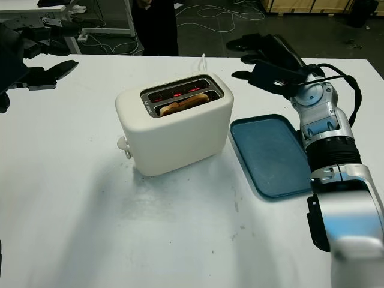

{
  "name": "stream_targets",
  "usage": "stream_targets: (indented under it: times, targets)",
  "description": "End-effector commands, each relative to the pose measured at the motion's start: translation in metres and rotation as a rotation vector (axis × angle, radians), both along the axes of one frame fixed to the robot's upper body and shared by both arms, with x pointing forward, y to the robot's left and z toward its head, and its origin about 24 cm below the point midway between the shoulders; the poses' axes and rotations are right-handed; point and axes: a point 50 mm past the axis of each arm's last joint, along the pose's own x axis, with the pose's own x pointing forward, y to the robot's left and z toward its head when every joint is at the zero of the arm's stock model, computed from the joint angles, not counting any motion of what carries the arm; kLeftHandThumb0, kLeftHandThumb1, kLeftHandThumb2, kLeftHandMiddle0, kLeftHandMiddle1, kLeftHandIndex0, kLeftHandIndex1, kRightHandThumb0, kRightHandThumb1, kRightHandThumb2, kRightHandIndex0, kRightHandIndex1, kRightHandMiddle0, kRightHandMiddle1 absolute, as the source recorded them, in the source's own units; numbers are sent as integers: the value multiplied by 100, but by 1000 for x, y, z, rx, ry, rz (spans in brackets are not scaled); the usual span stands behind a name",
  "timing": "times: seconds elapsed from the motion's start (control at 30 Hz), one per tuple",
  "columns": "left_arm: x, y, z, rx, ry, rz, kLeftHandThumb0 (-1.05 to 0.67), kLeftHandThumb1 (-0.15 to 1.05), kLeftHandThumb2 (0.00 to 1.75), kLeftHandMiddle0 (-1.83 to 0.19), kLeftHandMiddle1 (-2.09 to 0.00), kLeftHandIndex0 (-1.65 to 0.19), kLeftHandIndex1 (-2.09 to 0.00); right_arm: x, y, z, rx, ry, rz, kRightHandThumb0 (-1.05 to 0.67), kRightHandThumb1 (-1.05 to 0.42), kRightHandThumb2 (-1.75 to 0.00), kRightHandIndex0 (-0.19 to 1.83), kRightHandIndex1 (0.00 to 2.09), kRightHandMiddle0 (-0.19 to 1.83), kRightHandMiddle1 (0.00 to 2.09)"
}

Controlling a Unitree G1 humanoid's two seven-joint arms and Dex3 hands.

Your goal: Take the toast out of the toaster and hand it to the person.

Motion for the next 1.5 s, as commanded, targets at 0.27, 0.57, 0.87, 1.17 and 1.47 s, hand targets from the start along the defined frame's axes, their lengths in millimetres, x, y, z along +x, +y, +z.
stream_targets:
  times: [0.27,0.57,0.87,1.17,1.47]
  targets:
    - [2,-1,-1,-14,2,3,-32,74,49,-27,-93,-52,-38,-2,-2,3,-45,-18,-3,-45,-92,-11,63,3,60,1]
    - [-2,-3,-4,-18,0,0,-32,76,50,-27,-94,-49,-39,-3,-5,5,4,-22,8,-42,-92,-11,60,0,58,0]
    - [-8,-4,-4,-17,-12,1,-31,76,52,-25,-96,-48,-41,-4,-12,3,59,-44,-11,-49,-92,-11,62,1,58,0]
    - [-12,-1,-10,-45,-5,5,-33,76,49,-24,-97,-47,-43,-6,-15,0,64,-53,-5,-46,-92,-12,62,1,58,0]
    - [-15,-2,-18,-38,27,-7,-39,80,44,-22,-98,-44,-44,-9,-18,-4,106,-44,-22,-37,-92,-12,61,0,57,0]
